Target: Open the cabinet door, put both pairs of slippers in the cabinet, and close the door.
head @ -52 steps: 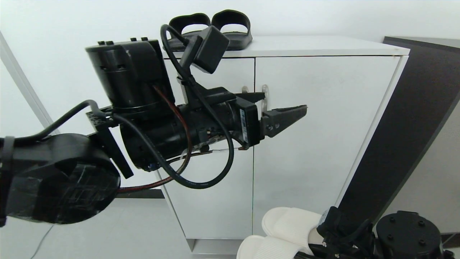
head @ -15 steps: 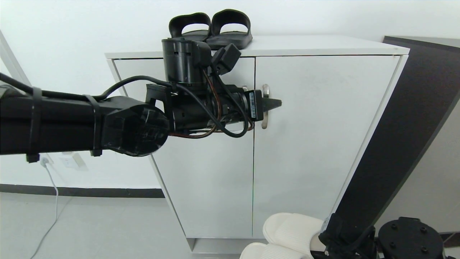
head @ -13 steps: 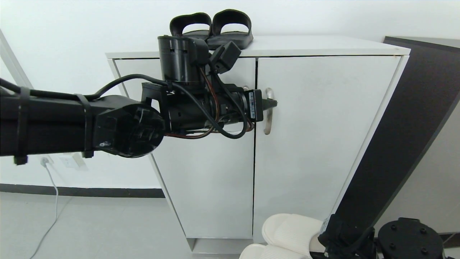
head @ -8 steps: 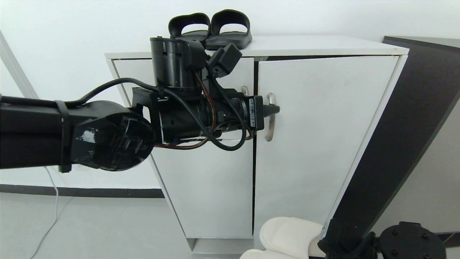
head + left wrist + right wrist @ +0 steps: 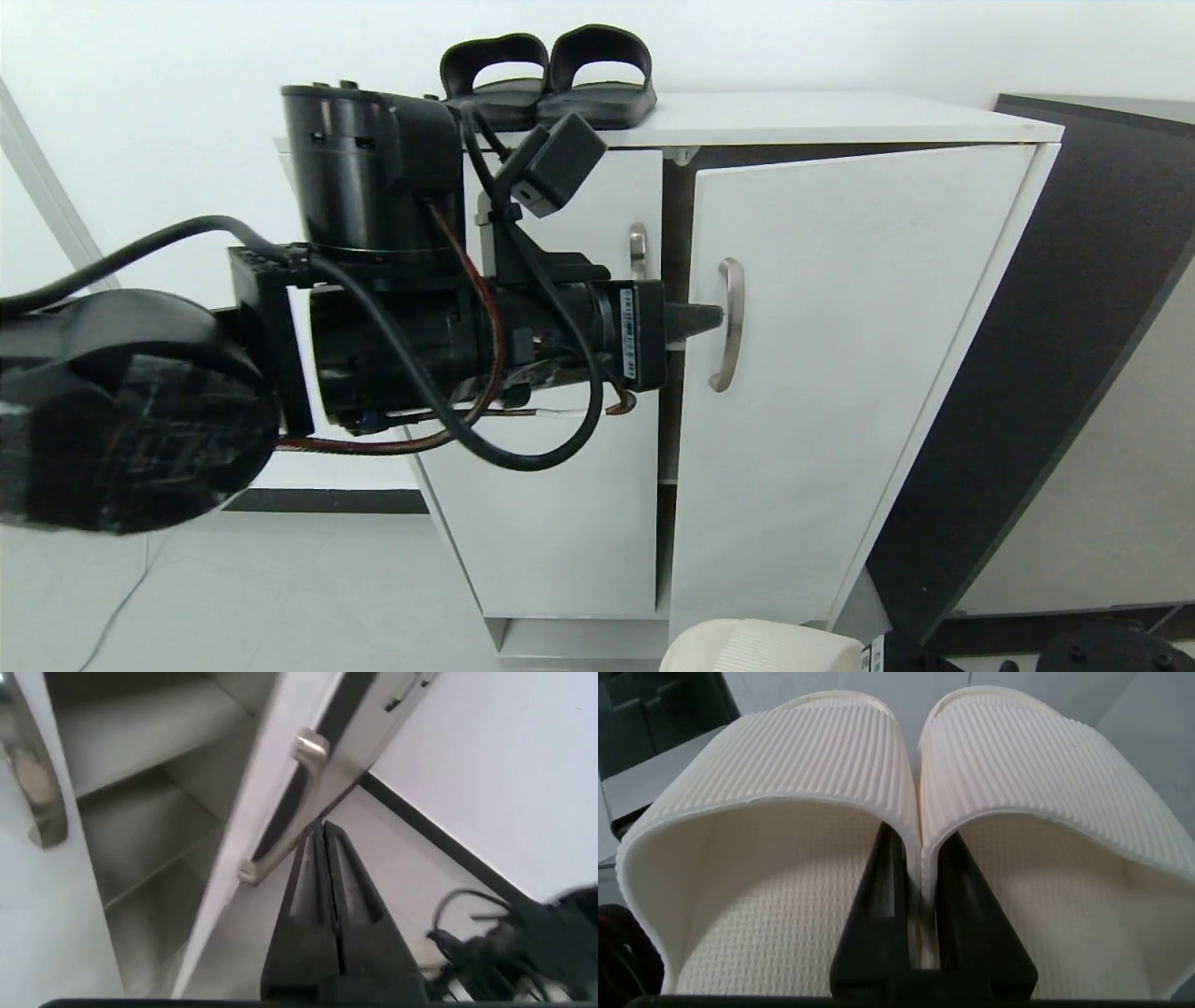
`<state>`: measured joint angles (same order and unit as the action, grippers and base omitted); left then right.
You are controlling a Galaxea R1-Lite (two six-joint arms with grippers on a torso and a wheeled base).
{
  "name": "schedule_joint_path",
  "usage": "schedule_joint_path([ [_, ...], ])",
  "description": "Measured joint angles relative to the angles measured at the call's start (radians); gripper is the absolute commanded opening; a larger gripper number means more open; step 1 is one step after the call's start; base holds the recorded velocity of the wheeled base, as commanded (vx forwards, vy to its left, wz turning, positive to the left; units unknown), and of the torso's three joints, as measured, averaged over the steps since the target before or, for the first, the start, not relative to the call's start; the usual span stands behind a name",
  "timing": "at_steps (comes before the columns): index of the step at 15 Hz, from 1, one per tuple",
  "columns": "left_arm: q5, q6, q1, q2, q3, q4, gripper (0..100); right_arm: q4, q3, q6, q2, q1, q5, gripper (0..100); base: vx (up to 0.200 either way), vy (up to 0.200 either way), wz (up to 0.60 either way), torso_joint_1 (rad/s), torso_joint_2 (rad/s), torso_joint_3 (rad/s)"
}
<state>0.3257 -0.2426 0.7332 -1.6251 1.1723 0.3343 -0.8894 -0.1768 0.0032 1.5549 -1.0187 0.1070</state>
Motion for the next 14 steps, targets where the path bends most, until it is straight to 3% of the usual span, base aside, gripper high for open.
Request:
schedule_joint_path([
  [6, 0.005, -0.01, -0.021, 0.107, -0.101, 0.021, 0, 0.0, 0.002, -0.001, -0.001, -0.002, 0.0, 0, 0.0, 0.0, 0.0, 0.0, 0.0, 0.0],
  [11, 0.008, -0.019, -0.067, 0.034, -0.089, 0.176, 0, 0.0, 0.0, -0.001, -0.001, -0.002, -0.001, 0, 0.0, 0.0, 0.0, 0.0, 0.0, 0.0],
  [14, 0.003, -0.059, -0.093, -0.051, -0.032, 0.207, 0, -0.001, -0.001, -0.001, 0.003, -0.002, -0.004, 0, 0.0, 0.0, 0.0, 0.0, 0.0, 0.0],
])
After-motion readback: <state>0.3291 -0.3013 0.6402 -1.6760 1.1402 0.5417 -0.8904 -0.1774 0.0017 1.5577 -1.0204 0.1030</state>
